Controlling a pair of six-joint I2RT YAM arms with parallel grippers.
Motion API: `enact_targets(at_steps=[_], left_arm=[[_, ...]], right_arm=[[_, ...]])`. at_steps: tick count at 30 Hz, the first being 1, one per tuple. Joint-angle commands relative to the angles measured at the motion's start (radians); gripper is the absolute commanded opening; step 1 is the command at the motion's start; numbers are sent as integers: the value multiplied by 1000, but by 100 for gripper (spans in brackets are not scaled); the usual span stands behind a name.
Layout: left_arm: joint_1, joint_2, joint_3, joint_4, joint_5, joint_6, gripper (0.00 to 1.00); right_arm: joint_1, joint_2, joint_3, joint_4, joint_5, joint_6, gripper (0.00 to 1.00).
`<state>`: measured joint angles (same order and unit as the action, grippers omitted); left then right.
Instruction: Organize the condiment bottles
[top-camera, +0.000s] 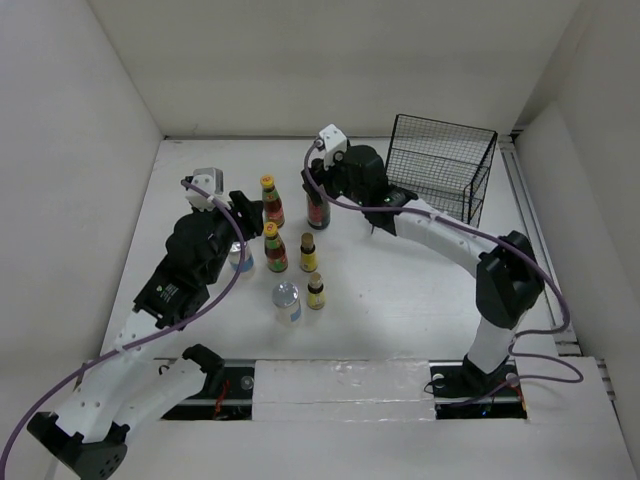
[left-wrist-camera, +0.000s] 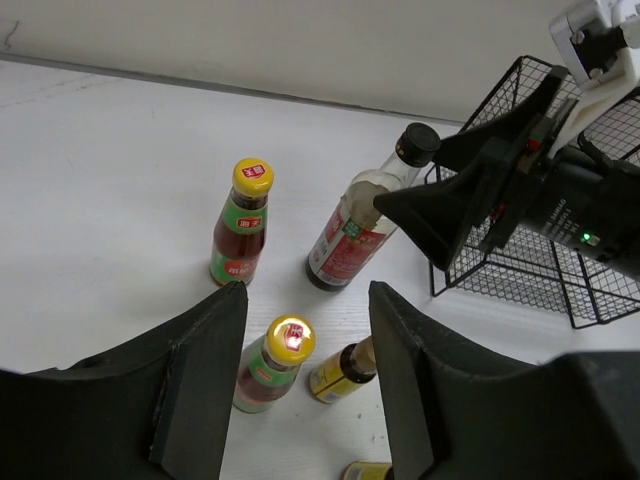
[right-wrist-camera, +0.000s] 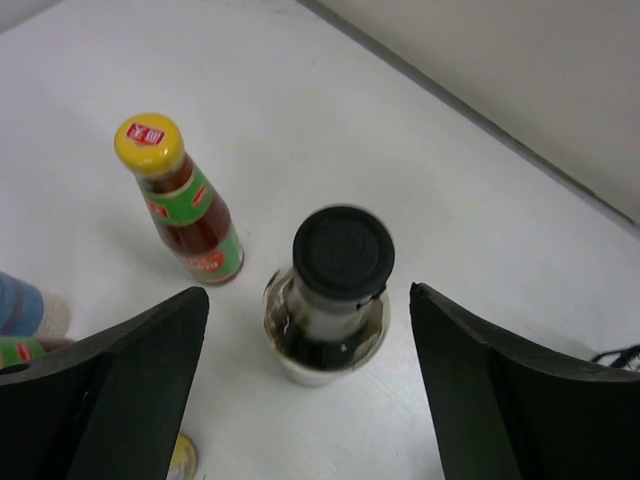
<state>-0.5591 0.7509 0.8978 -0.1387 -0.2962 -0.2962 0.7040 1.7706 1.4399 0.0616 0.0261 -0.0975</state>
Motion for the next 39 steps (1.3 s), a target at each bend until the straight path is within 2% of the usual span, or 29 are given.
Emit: enact_targets(at_steps=[1, 4, 6, 7, 11, 12, 16, 22, 24, 32, 39], left_arm=[[5, -16, -13, 54, -9, 6, 48], [5, -16, -13, 54, 0, 6, 48], [5, -16, -13, 54, 0, 6, 48], [5, -16, -13, 54, 0, 6, 48], [5, -16, -13, 54, 11, 6, 48], [5, -16, -13, 54, 11, 6, 48], [5, -7, -13, 54, 11, 15, 48], [5, -7, -13, 54, 20, 15, 48], [5, -7, -13, 54, 20, 15, 48], [5, -7, -13, 64, 31, 15, 48], [5, -7, -13, 64, 22, 15, 48]], right_arm=[[-40, 36, 65, 127, -64, -1, 85], [-51, 84, 74, 190, -114, 18, 80], [-51, 107, 74, 225, -114, 42, 66], [-51, 107, 64, 242, -114, 42, 55], [-51, 118, 63, 296, -114, 53, 33], [-51, 118, 54, 313, -114, 64, 20], [-51, 31, 34, 405, -114, 87, 8], [-129, -141, 102, 405, -57, 87, 6], [-164, -181, 135, 351, -37, 87, 6], [-351, -142, 371, 227, -37, 97, 6], [-458, -106, 473, 184, -26, 108, 6]])
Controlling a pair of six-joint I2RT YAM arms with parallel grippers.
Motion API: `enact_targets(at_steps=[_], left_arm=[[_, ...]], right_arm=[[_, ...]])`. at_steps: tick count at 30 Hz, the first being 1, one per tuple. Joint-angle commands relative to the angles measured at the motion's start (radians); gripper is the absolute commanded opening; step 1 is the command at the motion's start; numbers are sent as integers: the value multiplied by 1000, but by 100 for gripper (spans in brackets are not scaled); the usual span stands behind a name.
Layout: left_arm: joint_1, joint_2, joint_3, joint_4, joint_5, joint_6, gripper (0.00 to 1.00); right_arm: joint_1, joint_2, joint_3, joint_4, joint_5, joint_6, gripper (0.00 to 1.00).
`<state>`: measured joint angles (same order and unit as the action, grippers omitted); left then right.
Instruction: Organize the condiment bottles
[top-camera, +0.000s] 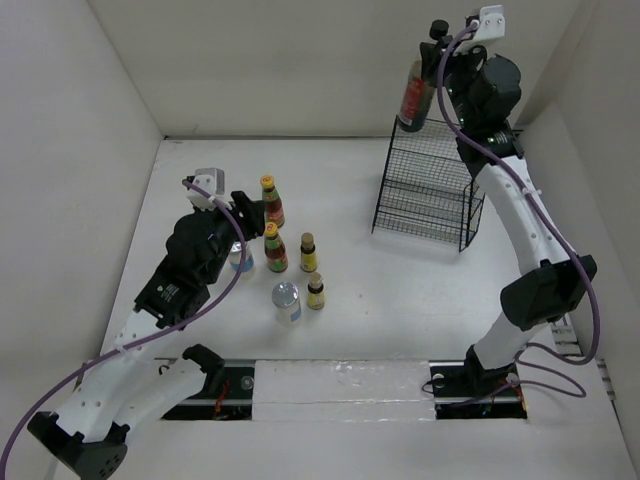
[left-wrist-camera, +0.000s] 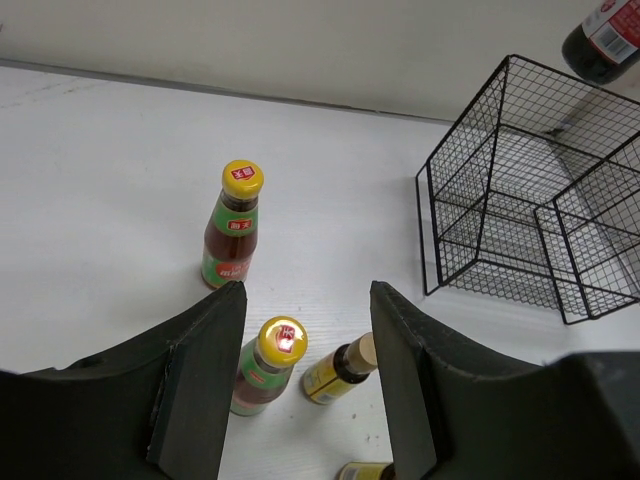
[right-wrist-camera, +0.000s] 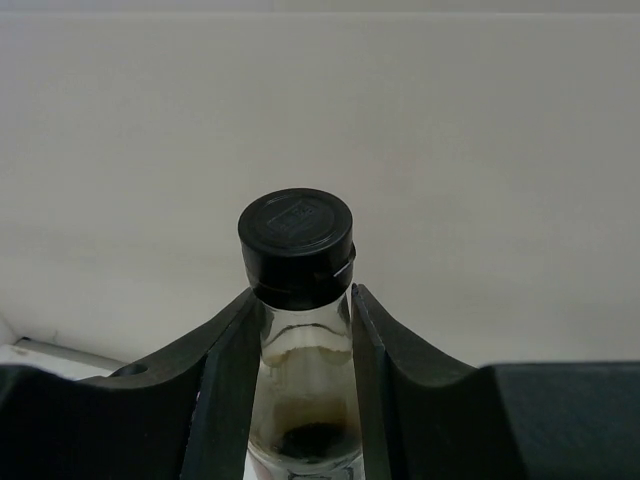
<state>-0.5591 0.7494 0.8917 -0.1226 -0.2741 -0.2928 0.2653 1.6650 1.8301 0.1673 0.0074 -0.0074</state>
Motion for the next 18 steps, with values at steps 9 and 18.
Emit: enact_targets(at_steps=[9, 18], left_arm=[[5, 5, -7, 47, 9, 21, 48], [5, 15, -7, 47, 9, 21, 48]], right_arm=[[-75, 93, 146, 32, -27, 18, 6], [-75, 151, 129, 67, -7, 18, 5]])
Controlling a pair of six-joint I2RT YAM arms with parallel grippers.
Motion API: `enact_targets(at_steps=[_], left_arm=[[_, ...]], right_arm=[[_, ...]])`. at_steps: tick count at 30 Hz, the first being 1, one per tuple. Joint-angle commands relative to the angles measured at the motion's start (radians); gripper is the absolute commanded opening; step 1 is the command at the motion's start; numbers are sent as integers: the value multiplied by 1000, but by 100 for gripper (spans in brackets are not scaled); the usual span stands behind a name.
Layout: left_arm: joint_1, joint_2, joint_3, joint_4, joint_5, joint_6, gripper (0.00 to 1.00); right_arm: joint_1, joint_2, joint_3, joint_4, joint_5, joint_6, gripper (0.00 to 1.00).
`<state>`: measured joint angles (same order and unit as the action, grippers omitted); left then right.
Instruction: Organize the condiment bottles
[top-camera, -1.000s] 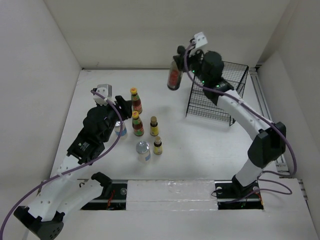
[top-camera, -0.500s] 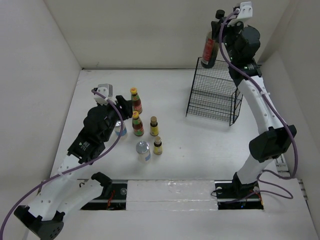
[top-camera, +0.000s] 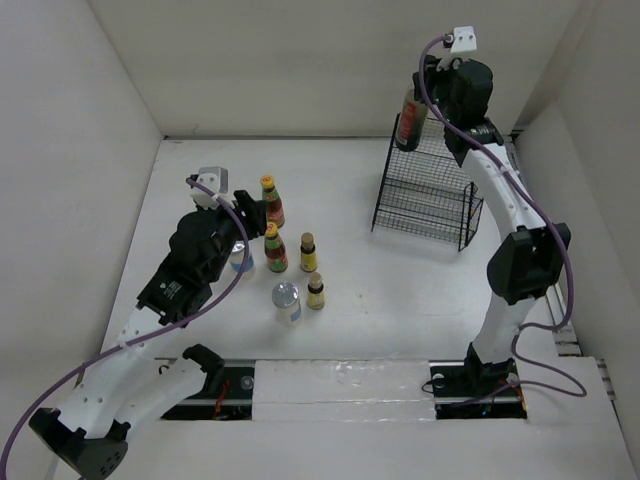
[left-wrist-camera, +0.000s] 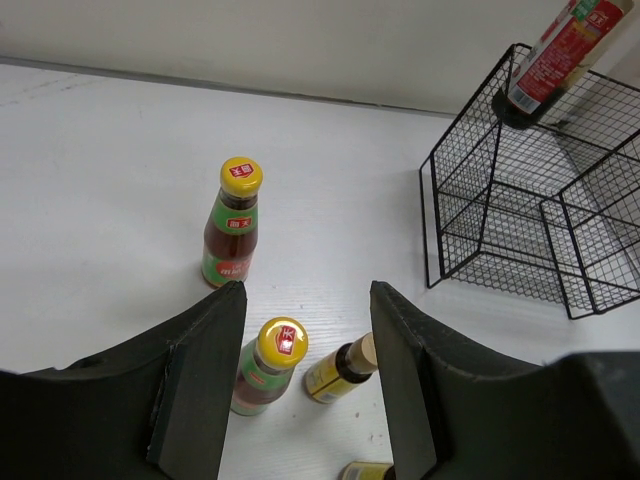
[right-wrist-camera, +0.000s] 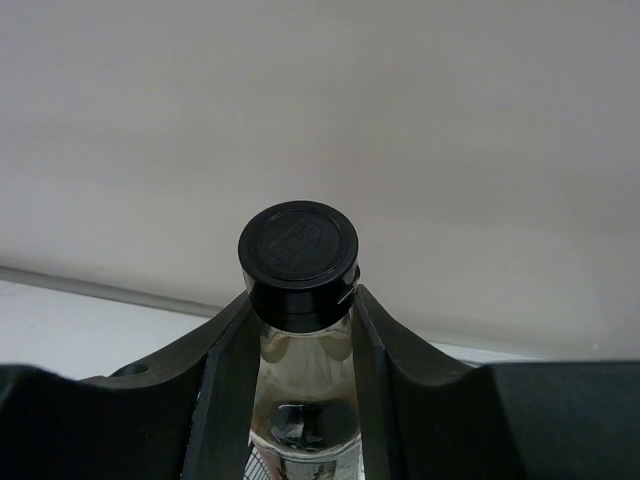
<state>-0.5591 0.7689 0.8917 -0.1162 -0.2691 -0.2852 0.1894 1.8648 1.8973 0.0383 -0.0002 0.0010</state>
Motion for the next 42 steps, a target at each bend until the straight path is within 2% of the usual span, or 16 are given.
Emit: enact_targets(at_steps=[1, 6, 11, 17, 20, 23, 24, 27, 28, 32, 34, 36, 39, 41, 42], left_arm=[[5, -5, -7, 41, 4, 14, 48], [5, -5, -7, 41, 4, 14, 48], [5, -5, -7, 50, 16, 14, 48], [5, -5, -7, 50, 25, 14, 48], [5, -5, -7, 50, 25, 14, 48], [5, 4, -7, 50, 25, 14, 48], [5, 4, -7, 50, 25, 14, 48], [5, 4, -7, 50, 25, 14, 48], [5, 13, -7, 50, 25, 14, 48], [5, 13, -7, 50, 25, 14, 48], [5, 13, -7, 50, 13, 5, 48], [5, 4, -7, 50, -11, -8, 48], [5, -5, -7, 38, -109, -40, 51], [5, -16, -7, 26, -197, -86, 58], [5, -40, -7, 17, -220, -98, 66]], right_arm=[[1, -49, 46, 212, 0, 10, 5], [13, -67, -75, 282, 19, 10, 5], [35, -96, -318, 386, 74, 10, 5], [53, -59, -429, 423, 98, 43, 8], [53, -49, -463, 433, 98, 65, 15], [62, -49, -500, 442, 107, 76, 29], [71, -61, -509, 442, 108, 76, 37], [80, -94, -523, 442, 143, 76, 52], [81, -105, -523, 442, 153, 76, 60], [81, -197, -523, 431, 154, 63, 73], [81, -217, -523, 396, 129, 54, 73], [81, -248, -509, 364, 120, 45, 78], [117, -314, -520, 312, 95, 33, 82], [165, -360, -543, 252, 21, 33, 82], [186, -381, -593, 252, -30, 33, 75]])
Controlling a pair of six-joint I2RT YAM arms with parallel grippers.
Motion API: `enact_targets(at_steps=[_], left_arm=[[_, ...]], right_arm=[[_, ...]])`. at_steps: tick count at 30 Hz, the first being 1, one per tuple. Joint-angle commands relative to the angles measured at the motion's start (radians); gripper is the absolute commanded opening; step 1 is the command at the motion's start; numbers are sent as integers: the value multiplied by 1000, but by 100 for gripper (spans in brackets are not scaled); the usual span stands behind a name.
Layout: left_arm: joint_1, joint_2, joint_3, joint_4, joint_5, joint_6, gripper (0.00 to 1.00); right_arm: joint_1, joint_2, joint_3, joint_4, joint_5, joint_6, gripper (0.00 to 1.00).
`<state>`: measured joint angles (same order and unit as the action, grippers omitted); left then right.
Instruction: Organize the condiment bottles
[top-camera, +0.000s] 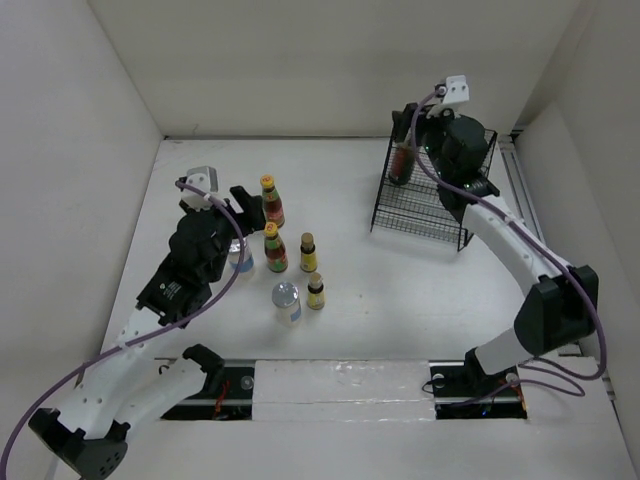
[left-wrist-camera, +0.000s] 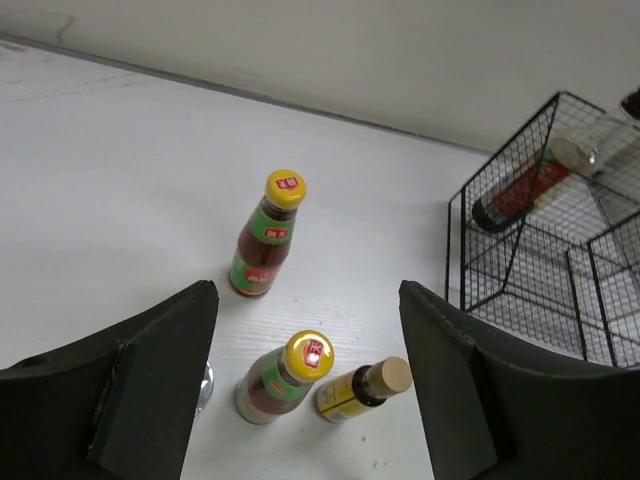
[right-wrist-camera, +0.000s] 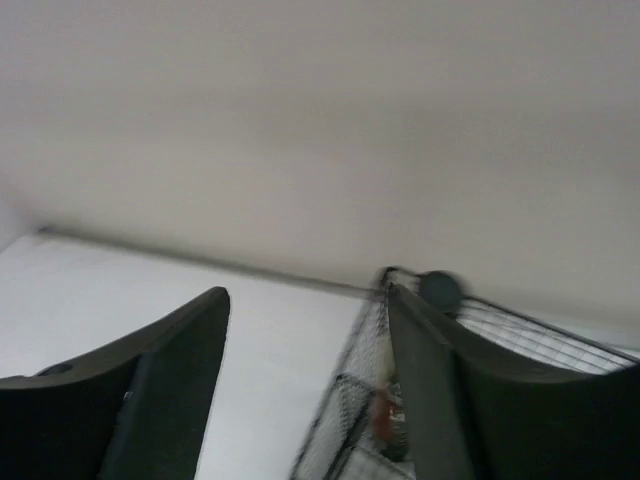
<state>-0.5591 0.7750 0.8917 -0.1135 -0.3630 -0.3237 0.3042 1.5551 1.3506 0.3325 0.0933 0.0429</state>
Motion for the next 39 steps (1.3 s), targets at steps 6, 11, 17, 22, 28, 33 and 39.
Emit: enact_targets(at_steps=[6, 11, 17, 22, 28, 33, 39], left_arm=[[5, -91, -7, 5, -253, -92, 83], [5, -100, -7, -15, -254, -101, 87], [5, -89, 6, -25, -205, -92, 87], [5, -114, 6, -25, -195, -92, 87], [5, -137, 6, -25, -195, -92, 88], [5, -146, 6, -25, -186, -92, 88], [5, -155, 6, -25, -186, -92, 88]], right_arm=[[324, -113, -119, -220, -538, -122, 21], [499, -102, -51, -493, -546, -262, 77], [685, -40, 27, -707, -426, -345, 99], [730, 72, 101, -777, -435, -365, 99], [768, 147, 133, -810, -435, -365, 99], [786, 148, 142, -819, -452, -365, 99], [819, 168, 143, -851, -392, -374, 99]])
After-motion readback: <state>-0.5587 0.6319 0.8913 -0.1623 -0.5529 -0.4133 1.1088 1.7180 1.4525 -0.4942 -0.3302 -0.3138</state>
